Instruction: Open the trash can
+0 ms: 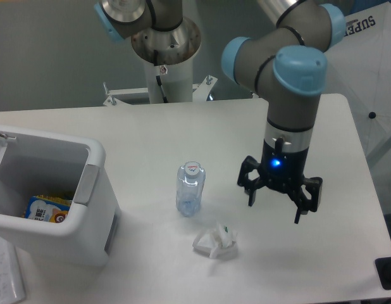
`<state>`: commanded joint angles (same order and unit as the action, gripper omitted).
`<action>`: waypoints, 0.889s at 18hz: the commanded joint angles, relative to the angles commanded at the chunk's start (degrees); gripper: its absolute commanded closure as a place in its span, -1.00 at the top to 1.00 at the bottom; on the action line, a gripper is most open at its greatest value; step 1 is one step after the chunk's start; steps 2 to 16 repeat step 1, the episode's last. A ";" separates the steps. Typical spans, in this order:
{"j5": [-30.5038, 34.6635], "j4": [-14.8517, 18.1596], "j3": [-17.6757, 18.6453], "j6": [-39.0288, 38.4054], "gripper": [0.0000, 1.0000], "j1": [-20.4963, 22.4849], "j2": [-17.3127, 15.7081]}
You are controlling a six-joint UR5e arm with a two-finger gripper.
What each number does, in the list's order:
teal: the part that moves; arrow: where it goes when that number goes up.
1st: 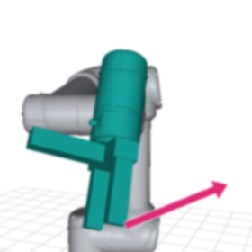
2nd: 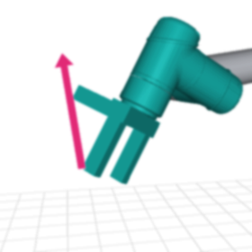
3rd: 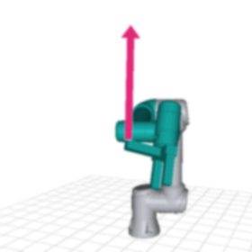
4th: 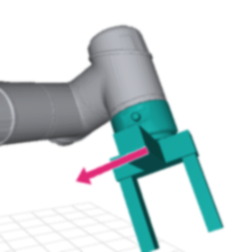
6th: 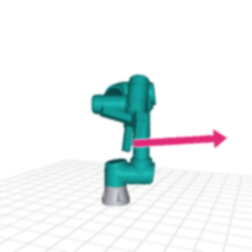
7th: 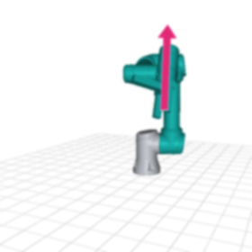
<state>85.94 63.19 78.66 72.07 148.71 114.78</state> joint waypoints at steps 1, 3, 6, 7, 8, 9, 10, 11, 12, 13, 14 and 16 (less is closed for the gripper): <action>0.54 0.18 0.26 0.00 1.00 0.00 0.18; 0.54 0.18 0.26 0.00 1.00 0.00 0.18; 0.54 0.18 0.26 0.00 1.00 0.00 0.18; 0.54 0.18 0.26 0.00 1.00 0.00 0.18; 0.54 0.18 0.26 0.00 1.00 0.00 0.18; 0.54 0.18 0.26 0.00 1.00 0.00 0.18; 0.54 0.18 0.26 0.00 1.00 0.00 0.18; 0.54 0.18 0.26 0.00 1.00 0.00 0.18; 0.54 0.18 0.26 0.00 1.00 0.00 0.18; 0.54 0.18 0.26 0.00 1.00 0.00 0.18; 0.54 0.18 0.26 0.00 1.00 0.00 0.18; 0.54 0.18 0.26 0.00 1.00 0.00 0.18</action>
